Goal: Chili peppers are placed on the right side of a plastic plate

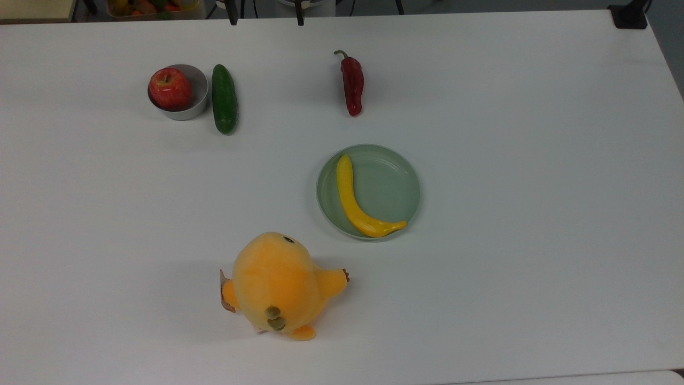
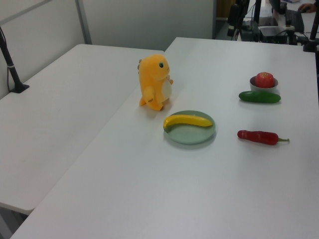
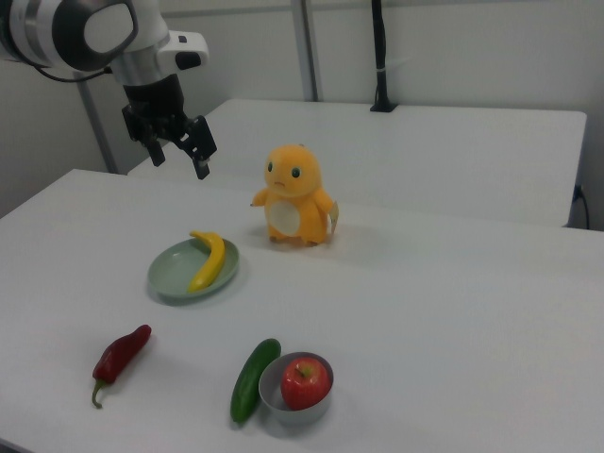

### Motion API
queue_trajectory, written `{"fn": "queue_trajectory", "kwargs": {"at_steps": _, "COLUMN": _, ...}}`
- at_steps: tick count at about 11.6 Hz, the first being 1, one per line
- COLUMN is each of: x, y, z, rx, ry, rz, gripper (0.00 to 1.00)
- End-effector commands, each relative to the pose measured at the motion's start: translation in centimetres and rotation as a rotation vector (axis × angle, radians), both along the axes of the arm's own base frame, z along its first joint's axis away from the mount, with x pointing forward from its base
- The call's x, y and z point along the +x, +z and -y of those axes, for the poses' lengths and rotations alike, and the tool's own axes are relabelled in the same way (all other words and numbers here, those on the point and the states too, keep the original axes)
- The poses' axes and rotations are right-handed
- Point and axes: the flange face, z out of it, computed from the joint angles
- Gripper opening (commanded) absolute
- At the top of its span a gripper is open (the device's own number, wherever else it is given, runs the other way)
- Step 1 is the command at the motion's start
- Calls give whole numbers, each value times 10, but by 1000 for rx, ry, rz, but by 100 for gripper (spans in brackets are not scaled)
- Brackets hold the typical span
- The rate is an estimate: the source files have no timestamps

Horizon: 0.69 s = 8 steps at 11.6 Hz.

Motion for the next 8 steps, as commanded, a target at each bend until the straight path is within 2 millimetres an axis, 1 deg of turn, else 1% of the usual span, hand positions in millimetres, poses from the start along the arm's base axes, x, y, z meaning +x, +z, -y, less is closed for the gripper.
{"fn": "queue_trajectory", "kwargs": {"at_steps": 1, "x": -8, "y": -4, "z": -3, "rx": -2, "ry": 21, "rz": -23, "gripper": 100}}
{"fn": "queue_trajectory", "kwargs": {"at_steps": 2, "x": -10, "y": -9, "z": -6, "rx": -2, "ry": 28, "rz": -47, "gripper": 100}}
{"fn": "queue_trajectory", "kwargs": {"at_steps": 3, "x": -13, "y": -17, "z": -14, "rx": -2, "ry": 48, "rz": -83, "gripper": 100}}
{"fn": "queue_trajectory", "kwargs": {"at_steps": 4, "x": -19, "y": -27, "z": -25, "rx": -7, "ry": 102, "rz": -142, "gripper": 100}}
{"fn": "queue_trajectory", "kwargs": {"at_steps": 5, "x": -27, "y": -44, "z": -40, "rx": -13, "ry": 190, "rz": -204, "gripper": 100}}
{"fn": "queue_trajectory", "kwargs": {"at_steps": 7, "x": -42, "y": -78, "z": -73, "rx": -25, "ry": 269, "rz": -308, "gripper": 100}}
{"fn": "queue_trajectory", "kwargs": {"at_steps": 8, "x": -49, "y": -99, "z": -80, "rx": -29, "ry": 284, "rz": -352, "gripper": 100}}
